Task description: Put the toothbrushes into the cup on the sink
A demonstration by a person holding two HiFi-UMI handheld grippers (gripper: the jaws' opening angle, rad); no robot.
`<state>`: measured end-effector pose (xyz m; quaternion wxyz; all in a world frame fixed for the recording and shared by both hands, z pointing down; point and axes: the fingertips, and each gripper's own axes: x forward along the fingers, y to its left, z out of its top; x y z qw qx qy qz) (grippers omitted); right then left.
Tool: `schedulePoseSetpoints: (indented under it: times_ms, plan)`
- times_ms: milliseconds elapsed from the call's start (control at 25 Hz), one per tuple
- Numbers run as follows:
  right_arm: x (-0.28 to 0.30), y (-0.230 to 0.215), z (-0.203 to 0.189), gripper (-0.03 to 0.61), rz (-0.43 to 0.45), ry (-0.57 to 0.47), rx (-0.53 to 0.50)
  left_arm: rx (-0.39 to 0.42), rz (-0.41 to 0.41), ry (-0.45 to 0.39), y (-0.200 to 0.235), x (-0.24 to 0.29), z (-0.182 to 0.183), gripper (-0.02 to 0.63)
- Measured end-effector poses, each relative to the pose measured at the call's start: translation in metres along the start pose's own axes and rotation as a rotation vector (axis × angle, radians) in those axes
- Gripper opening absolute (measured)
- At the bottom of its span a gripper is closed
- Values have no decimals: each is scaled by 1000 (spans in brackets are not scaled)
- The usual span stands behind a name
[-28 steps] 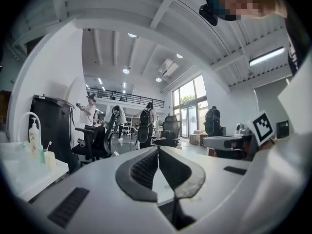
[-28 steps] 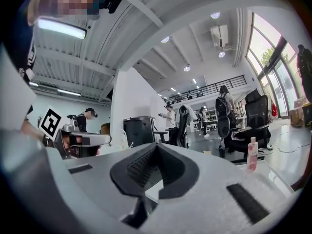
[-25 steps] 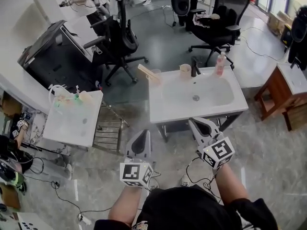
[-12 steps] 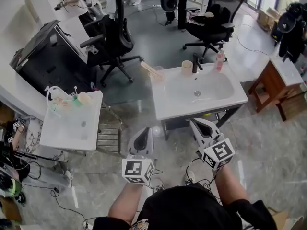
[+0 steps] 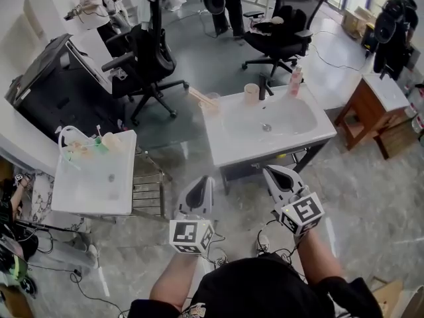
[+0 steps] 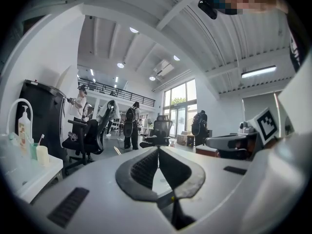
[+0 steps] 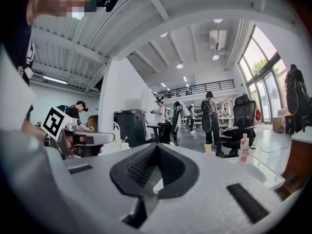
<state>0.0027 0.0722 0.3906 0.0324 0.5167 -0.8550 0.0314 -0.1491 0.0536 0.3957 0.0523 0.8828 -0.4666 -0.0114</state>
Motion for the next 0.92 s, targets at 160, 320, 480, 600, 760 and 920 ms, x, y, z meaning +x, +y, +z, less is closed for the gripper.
schedulePoseSetpoints:
  times_ms: [160,320,480,600,760,920]
  plan:
    - [-3,0,-1,6,-1,0,8,1,0,2,-2,-2,0,9]
    - [-6,-2,-2,6,1,-4,13,6,-3,3,-7,-2,0,9]
    - [-11,-3,-2,6,4,-6,19,10,-4,5,-14,-3,0,9]
    - [-14,-3,1,6,8,-6,15,11,-2,3,-17,-5,3,9]
    - [-18,-2,1,6,11,-9,13,12,2,-4,-20,-7,4,9]
    - [-24,1,4,6,14,-11,9,10,3,-8,-25,-11,7,9]
